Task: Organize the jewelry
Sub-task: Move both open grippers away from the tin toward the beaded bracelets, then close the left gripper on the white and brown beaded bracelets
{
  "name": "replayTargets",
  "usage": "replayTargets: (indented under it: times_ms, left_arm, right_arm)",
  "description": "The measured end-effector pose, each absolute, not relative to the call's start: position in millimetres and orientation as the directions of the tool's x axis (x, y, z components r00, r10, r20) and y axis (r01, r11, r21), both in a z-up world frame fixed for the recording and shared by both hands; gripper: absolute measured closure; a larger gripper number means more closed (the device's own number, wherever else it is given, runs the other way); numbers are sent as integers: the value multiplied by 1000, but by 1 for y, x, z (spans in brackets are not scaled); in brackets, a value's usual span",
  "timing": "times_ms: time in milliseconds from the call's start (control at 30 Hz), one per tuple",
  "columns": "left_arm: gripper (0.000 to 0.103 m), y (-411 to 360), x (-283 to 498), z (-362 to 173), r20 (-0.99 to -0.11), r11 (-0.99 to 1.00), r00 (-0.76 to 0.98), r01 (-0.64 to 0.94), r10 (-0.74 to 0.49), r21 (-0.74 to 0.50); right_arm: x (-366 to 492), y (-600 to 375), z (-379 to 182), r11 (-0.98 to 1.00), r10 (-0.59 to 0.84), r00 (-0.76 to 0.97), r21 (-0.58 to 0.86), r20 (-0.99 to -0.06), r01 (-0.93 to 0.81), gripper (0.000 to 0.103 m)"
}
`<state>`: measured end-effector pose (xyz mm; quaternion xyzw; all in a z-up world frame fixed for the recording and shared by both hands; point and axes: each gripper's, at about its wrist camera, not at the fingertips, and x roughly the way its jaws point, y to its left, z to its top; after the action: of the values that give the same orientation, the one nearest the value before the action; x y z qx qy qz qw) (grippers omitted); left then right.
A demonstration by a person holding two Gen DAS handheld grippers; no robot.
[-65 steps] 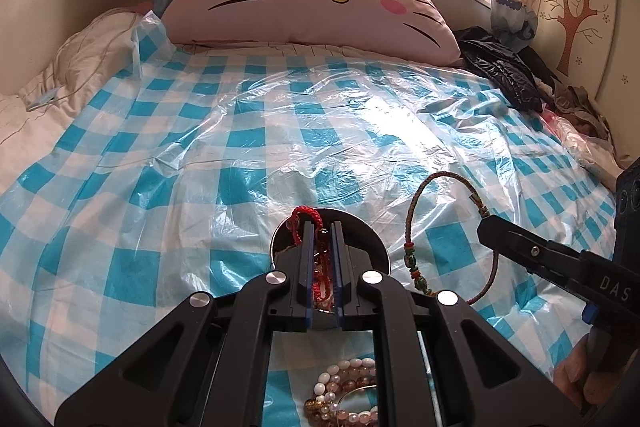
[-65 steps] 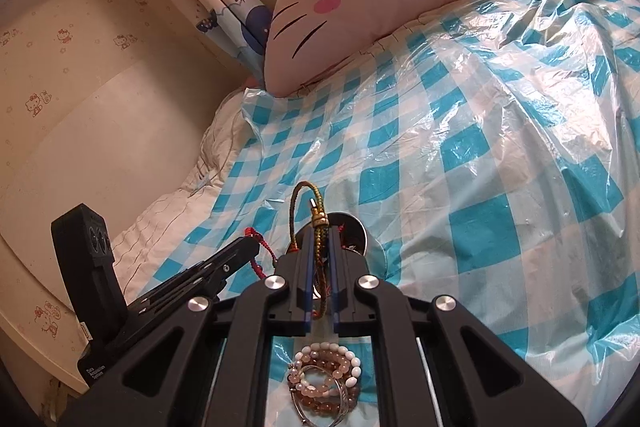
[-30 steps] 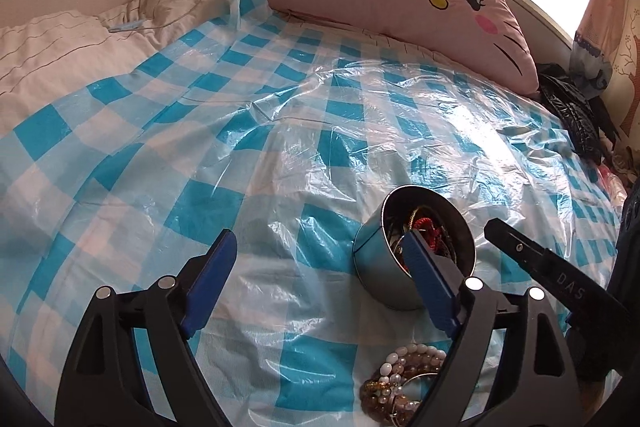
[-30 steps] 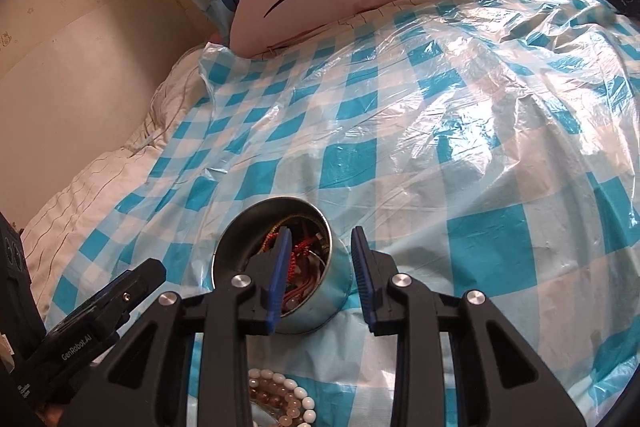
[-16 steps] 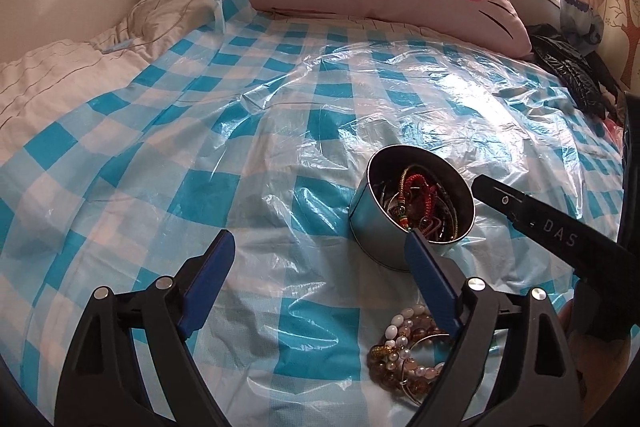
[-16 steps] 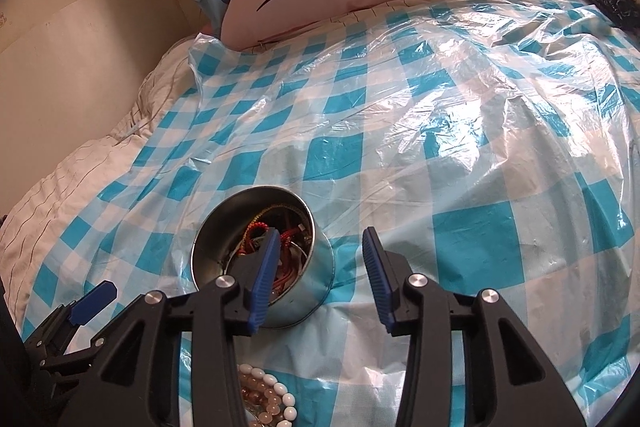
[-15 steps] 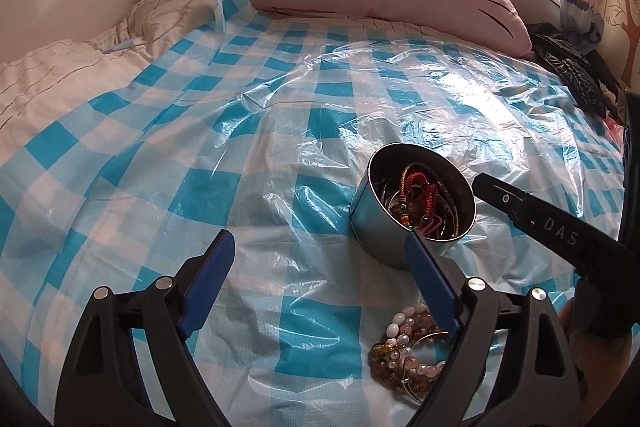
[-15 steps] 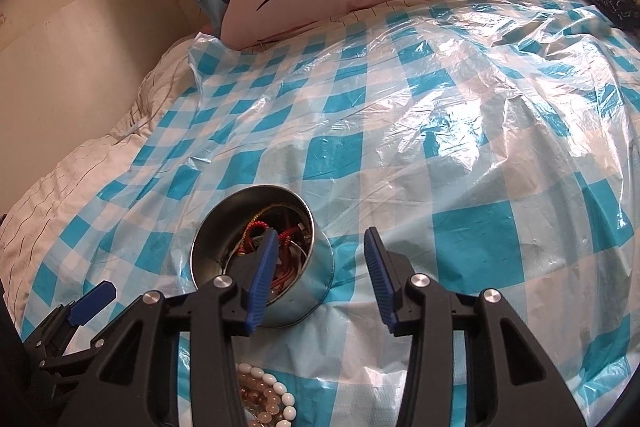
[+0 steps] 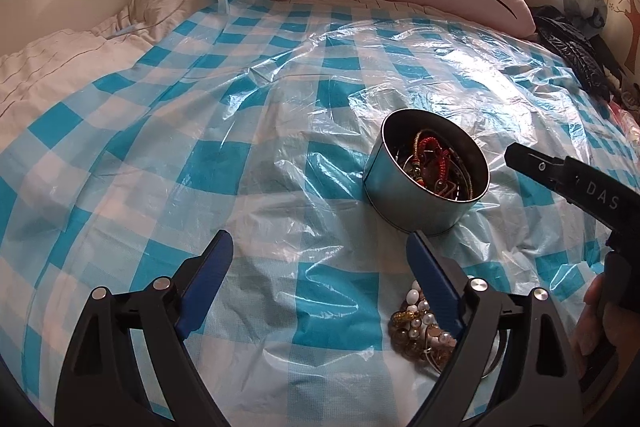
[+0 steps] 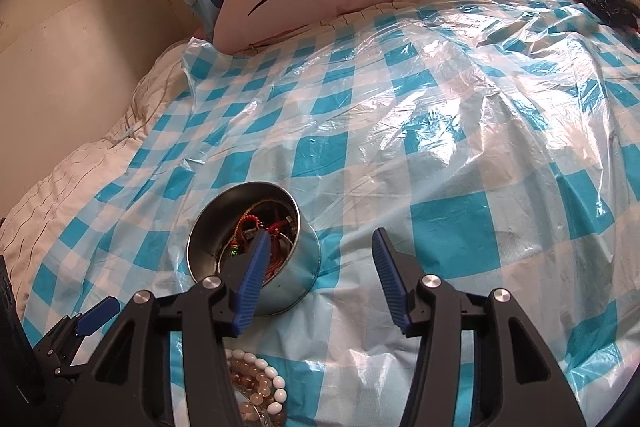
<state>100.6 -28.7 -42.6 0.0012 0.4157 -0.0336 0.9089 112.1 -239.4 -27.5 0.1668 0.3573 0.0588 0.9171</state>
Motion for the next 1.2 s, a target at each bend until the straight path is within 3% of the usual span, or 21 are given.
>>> replayTargets:
  times_ms: [300, 467, 633, 867, 933, 967, 1000, 1067, 1200]
  left_arm:
    - [19, -31, 93, -47, -769, 996, 636, 87, -64, -11]
    - [18, -48, 75, -42, -754, 967, 629, 253, -187, -28]
    - [18, -91, 46, -44, -746, 898, 631, 427, -211, 107]
    - [20, -114, 40, -59, -768, 852, 628, 465, -125, 241]
    - [27, -117, 42, -62, -771, 848, 626, 468, -120, 248]
    - [35, -116, 44, -63, -773, 851, 622, 468, -126, 238]
    - [51, -115, 46, -64, -779, 856, 612, 467, -133, 222]
    - [66, -111, 52, -67, -796, 867, 588, 463, -145, 184]
    - [81, -94, 61, -62, -798, 896, 553, 442, -239, 39]
  right_arm:
    - [92, -242, -35, 935, 251, 684, 353, -685, 10, 49]
    - [69, -249, -37, 937, 232, 676, 348, -699, 40, 49]
    - [56, -267, -37, 921, 212, 692, 378, -690, 95, 48]
    - [55, -270, -37, 916, 221, 693, 391, -687, 95, 47]
    - [55, -270, -37, 915, 225, 693, 393, -685, 92, 46]
    - [55, -269, -37, 915, 226, 694, 394, -684, 90, 46]
    - [55, -269, -37, 914, 227, 695, 395, -683, 89, 46]
    - [55, -270, -37, 913, 230, 694, 399, -682, 90, 46]
    - [55, -273, -37, 909, 233, 695, 407, -680, 94, 45]
